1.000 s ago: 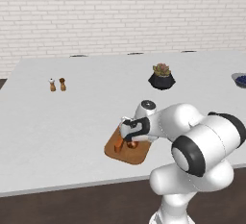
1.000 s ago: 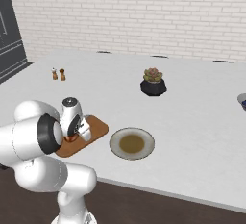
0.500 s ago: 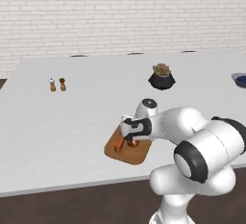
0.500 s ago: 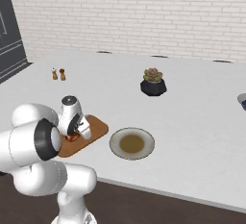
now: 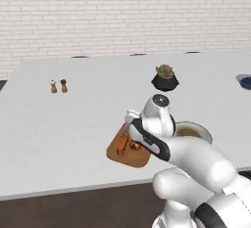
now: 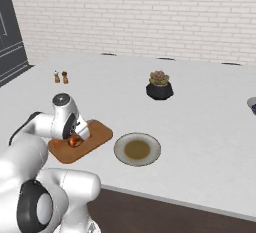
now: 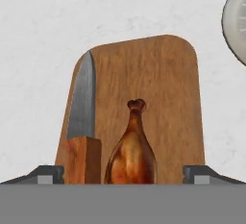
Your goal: Pick up the knife from the drawer and place it on the cutting board. Then place the meat from the plate to the cutting board.
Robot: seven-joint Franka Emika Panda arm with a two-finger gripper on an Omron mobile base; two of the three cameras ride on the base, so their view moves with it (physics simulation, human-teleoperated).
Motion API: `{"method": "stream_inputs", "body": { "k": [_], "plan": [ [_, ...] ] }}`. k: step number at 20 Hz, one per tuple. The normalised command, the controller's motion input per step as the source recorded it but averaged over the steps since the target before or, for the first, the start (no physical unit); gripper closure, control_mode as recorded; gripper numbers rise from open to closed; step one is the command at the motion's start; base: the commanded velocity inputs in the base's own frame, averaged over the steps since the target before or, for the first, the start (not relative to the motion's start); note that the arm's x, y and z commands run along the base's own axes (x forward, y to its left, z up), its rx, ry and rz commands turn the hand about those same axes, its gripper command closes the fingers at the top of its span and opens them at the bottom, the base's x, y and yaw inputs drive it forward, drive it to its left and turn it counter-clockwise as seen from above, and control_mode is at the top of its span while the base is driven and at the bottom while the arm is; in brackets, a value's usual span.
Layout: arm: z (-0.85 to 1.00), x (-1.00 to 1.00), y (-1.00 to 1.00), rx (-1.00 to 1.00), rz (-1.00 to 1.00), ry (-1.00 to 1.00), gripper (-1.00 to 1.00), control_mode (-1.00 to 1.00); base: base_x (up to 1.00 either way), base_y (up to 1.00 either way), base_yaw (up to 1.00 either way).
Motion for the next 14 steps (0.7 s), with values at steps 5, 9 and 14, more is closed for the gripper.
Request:
{"method": "stream_inputs", "body": {
  "k": [5,9,14],
  "plan": [
    [0.72,-0.63,0.0,0.0,0.0,-0.13,-1.0,-1.0,0.0,0.0,0.0],
    [0.55,-0.65,0.0,0.02,0.0,-0.15,-1.0,-1.0,0.0,0.0,0.0],
    [0.48,-0.46,0.0,0.0,0.0,-0.16,-1.0,-1.0,0.0,0.0,0.0]
  ]
}}
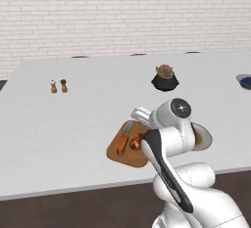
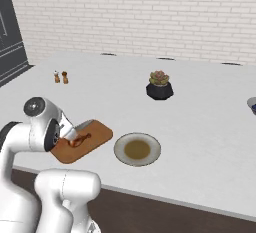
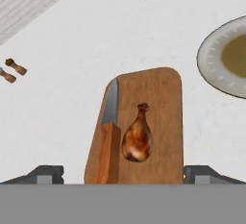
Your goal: Pick up the knife from the drawer and place it on the cutting board. Then place the meat from the plate to the cutting board.
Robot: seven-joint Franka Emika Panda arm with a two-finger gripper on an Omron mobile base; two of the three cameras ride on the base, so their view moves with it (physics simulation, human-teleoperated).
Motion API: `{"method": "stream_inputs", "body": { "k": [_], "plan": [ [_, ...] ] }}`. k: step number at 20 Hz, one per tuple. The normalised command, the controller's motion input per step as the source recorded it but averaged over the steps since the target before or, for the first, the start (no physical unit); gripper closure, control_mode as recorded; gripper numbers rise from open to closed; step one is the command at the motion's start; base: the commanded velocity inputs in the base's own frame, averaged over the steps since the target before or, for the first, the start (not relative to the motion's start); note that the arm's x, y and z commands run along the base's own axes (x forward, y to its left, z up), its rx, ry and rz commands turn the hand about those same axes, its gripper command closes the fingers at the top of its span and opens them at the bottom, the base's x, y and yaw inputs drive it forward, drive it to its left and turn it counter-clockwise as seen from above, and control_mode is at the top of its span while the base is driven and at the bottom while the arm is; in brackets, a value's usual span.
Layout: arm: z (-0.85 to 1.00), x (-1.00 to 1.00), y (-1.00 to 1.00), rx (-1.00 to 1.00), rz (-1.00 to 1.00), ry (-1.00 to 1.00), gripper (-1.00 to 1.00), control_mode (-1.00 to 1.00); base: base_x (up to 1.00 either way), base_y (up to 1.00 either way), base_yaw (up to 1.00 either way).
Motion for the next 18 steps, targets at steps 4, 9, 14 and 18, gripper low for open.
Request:
{"method": "stream_inputs", "body": {
  "k": [4,9,14,18],
  "plan": [
    [0.63,-0.55,0.0,0.0,0.0,-0.2,-1.0,-1.0,0.0,0.0,0.0],
    [0.56,-0.28,-0.08,0.05,0.01,-0.06,-1.0,-1.0,0.0,0.0,0.0],
    [0.1,-0.41,-0.69,0.16,0.05,0.0,-1.0,-1.0,0.0,0.0,0.0],
    [0.02,-0.32,-0.59,0.09,0.0,0.0,-1.0,-1.0,0.0,0.0,0.0]
  ]
}}
